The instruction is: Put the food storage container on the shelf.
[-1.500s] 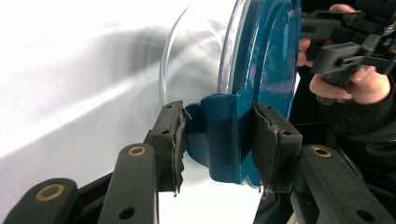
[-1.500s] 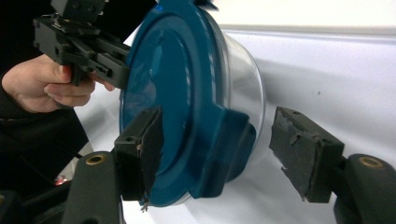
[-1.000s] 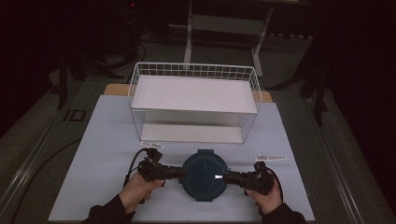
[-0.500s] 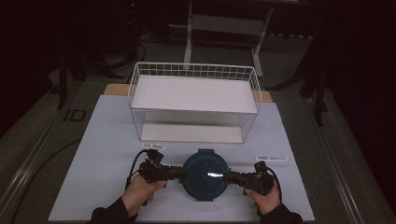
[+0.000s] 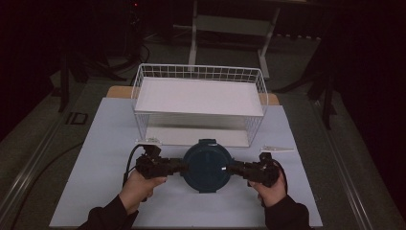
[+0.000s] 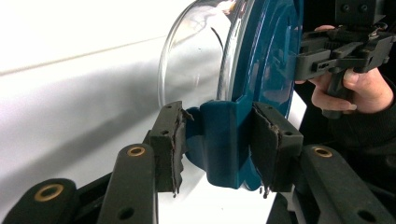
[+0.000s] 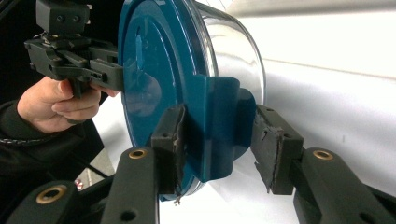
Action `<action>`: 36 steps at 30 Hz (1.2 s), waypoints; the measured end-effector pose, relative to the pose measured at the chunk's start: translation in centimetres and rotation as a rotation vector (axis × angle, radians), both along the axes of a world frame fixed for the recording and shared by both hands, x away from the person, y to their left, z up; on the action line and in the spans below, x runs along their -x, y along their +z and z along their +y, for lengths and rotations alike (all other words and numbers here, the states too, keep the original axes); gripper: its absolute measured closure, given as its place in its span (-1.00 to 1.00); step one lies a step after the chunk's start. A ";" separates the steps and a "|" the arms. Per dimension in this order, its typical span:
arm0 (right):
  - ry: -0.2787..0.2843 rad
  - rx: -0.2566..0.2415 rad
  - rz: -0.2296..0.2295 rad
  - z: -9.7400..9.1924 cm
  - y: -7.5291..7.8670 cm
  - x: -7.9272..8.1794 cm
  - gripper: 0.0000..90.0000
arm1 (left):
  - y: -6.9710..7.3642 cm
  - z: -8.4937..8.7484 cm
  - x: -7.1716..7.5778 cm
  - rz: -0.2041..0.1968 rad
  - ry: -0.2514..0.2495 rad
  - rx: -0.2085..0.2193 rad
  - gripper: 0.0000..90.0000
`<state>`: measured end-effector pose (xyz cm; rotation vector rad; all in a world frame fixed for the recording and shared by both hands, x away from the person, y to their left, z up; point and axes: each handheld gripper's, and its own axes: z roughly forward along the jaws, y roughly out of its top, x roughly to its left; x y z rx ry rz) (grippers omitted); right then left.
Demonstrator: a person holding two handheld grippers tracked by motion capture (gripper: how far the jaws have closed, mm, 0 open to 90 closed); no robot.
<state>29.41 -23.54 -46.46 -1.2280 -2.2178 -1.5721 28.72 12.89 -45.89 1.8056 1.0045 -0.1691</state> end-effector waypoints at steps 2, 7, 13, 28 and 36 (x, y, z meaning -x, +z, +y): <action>0.017 -0.016 -0.046 0.6 0.5 -1.1 0.25 | 0.8 0.5 -0.3 -0.049 0.028 -0.012 0.26; 0.017 -0.021 -0.054 1.2 0.5 -2.2 0.25 | 0.9 0.9 -1.1 -0.059 0.055 -0.013 0.25; 0.015 -0.011 -0.057 1.7 -0.1 -3.9 0.25 | 0.2 1.2 -2.6 -0.071 0.070 -0.022 0.25; -0.024 -0.001 -0.060 2.8 -2.2 -7.9 0.25 | -2.2 1.8 -6.8 -0.069 0.104 -0.027 0.24; -0.047 0.001 -0.040 3.0 -3.0 -9.3 0.24 | -3.0 1.8 -8.2 -0.071 0.124 -0.032 0.23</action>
